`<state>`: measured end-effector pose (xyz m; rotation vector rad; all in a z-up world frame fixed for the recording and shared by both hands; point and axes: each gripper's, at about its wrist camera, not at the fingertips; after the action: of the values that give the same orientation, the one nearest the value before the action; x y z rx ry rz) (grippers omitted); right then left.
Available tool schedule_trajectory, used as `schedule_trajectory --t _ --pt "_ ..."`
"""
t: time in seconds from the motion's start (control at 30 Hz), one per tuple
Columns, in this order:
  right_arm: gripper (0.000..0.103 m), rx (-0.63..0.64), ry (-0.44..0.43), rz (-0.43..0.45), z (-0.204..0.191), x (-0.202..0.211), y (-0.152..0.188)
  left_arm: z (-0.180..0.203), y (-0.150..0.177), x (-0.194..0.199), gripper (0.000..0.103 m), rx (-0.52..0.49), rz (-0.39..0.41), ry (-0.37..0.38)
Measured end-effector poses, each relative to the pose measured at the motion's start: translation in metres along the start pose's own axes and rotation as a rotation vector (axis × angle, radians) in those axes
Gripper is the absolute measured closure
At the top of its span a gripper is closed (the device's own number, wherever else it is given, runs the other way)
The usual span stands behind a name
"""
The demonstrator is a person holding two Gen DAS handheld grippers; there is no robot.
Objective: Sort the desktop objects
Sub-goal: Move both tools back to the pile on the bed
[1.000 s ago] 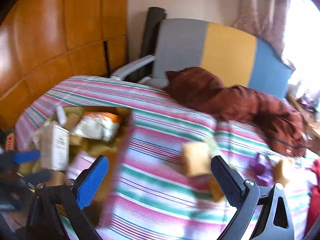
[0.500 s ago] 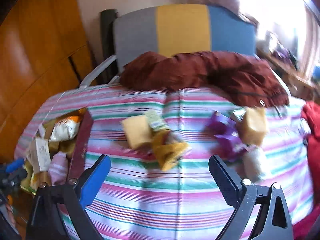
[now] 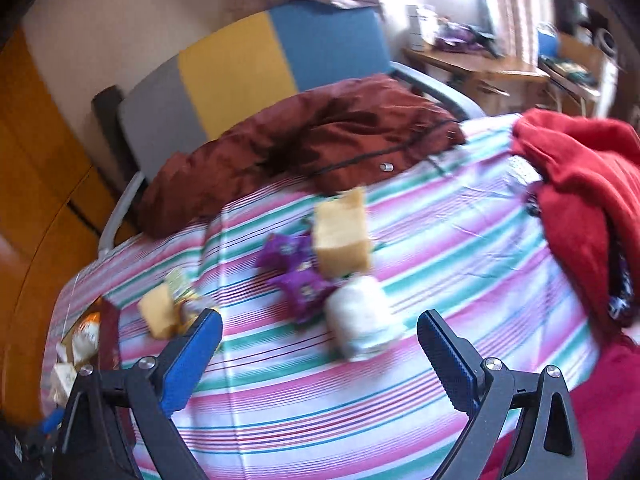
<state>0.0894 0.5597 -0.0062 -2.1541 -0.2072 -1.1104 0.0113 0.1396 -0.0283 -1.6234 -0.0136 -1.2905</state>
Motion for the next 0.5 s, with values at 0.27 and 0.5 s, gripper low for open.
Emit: schedule_trajectory --t 0.27,0.5 --pt "0.02 0.08 0.104 -0.099 0.006 -0.046 -0.01 0.016 -0.007 -0.012 0.03 -0.019 -0.031 0.054" --pt "0.025 0.108 0.159 -0.175 0.009 -0.085 -0.011 0.031 -0.016 -0.029 0.03 -0.029 -0.067 0.116"
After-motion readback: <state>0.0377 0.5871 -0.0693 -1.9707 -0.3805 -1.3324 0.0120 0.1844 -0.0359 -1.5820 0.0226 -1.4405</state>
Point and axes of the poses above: each gripper's, at about its wrist camera, not at the fingertips, and x roughly against the way its jaws point, z to its right, y to its underside, and after that the axes turned 13 degrees about -x, right-handed
